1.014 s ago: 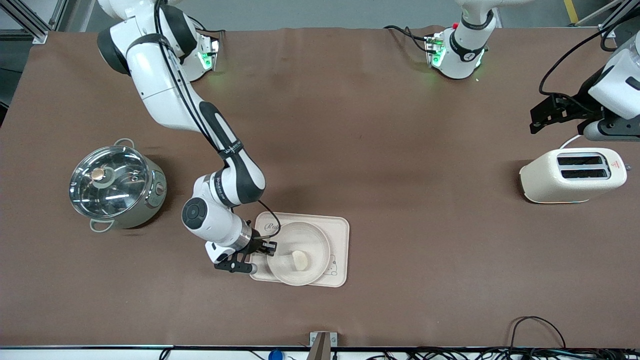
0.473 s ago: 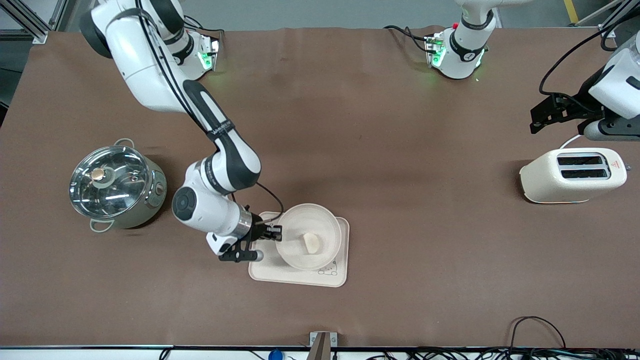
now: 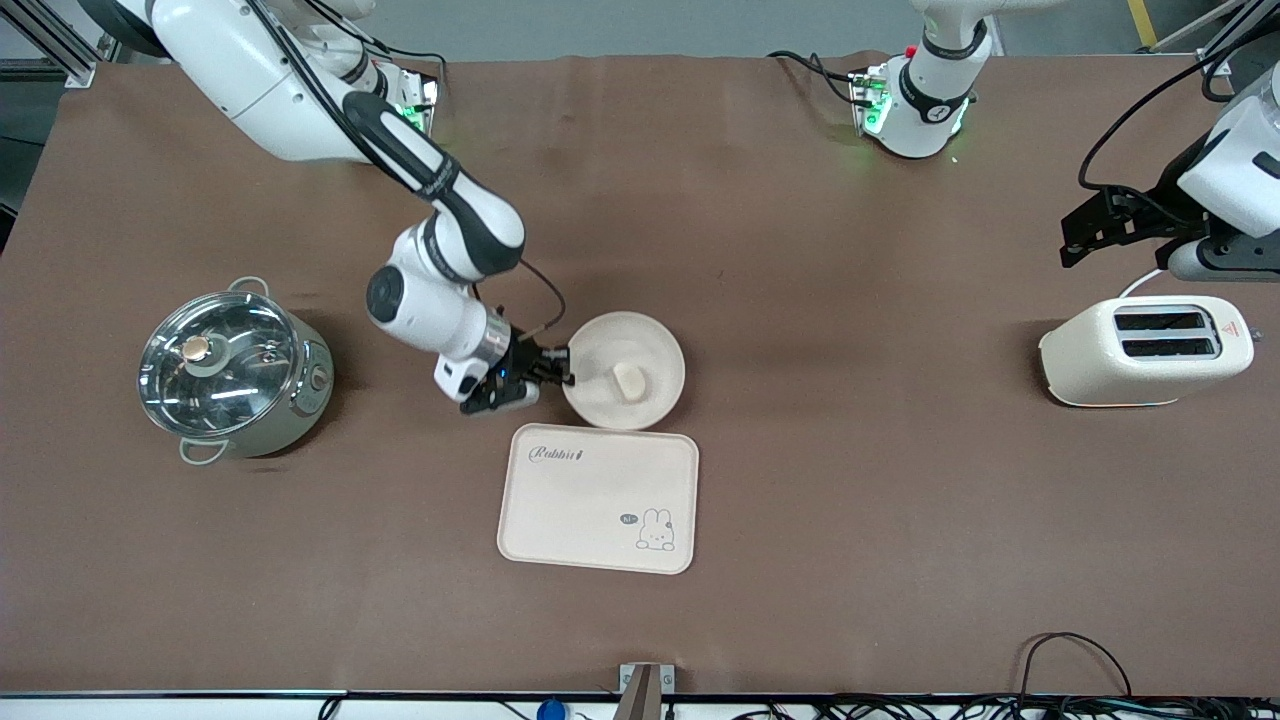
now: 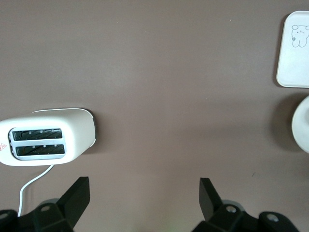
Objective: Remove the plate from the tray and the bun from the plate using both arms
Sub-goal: 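Lift the plate off the tray and set it beyond the tray, then open and withdraw the right gripper while the left gripper reaches the bun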
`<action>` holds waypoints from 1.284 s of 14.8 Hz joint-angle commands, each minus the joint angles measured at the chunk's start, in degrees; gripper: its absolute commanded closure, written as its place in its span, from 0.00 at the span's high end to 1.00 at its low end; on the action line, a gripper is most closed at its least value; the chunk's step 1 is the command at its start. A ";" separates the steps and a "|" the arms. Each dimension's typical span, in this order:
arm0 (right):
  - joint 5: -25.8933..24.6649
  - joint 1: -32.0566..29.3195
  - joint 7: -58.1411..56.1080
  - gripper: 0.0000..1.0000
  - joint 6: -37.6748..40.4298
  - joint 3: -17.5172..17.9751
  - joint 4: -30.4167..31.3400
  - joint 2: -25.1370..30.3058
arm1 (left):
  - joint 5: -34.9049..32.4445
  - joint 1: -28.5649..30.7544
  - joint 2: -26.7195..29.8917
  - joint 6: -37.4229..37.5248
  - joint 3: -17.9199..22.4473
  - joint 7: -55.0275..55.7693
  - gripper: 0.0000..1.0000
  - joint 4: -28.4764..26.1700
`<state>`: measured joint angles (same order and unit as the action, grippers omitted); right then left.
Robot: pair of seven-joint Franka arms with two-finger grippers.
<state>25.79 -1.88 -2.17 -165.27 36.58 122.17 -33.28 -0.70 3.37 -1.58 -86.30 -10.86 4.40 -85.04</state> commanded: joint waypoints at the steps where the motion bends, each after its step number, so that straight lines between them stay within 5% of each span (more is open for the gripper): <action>1: 1.55 -4.27 -2.67 0.00 -3.13 3.93 6.15 2.00 | -0.62 0.15 -0.18 0.16 -0.13 -0.53 1.00 0.93; 2: 1.55 -4.27 -2.67 0.05 -3.13 3.93 6.15 0.95 | -0.71 0.15 -0.27 0.16 -0.13 -0.53 1.00 0.93; 3: 1.55 -4.36 -2.67 0.35 -3.22 3.85 6.06 0.24 | -0.71 0.15 -0.44 0.16 -0.13 -0.44 1.00 0.93; 4: 1.63 -4.62 -2.67 0.97 -3.39 3.85 5.98 -0.72 | -0.71 0.24 -0.44 0.16 -0.13 -0.44 1.00 0.93; 9: 1.63 -7.33 -1.44 1.00 0.88 4.46 5.62 2.41 | -0.71 0.06 -0.71 0.08 -0.22 0.17 1.00 0.93; 14: 0.50 -16.99 3.22 1.00 38.39 3.76 -1.82 22.36 | -0.09 -3.00 -5.70 -5.62 -1.44 0.79 1.00 0.67; 19: -12.31 -29.39 -0.81 1.00 49.60 3.67 -10.80 30.37 | 3.42 -10.64 -15.36 -14.50 -1.62 10.95 1.00 0.40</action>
<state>17.90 -26.98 -1.18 -117.12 39.26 113.14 -4.16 1.26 -4.65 -12.85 -98.11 -12.37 10.80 -85.76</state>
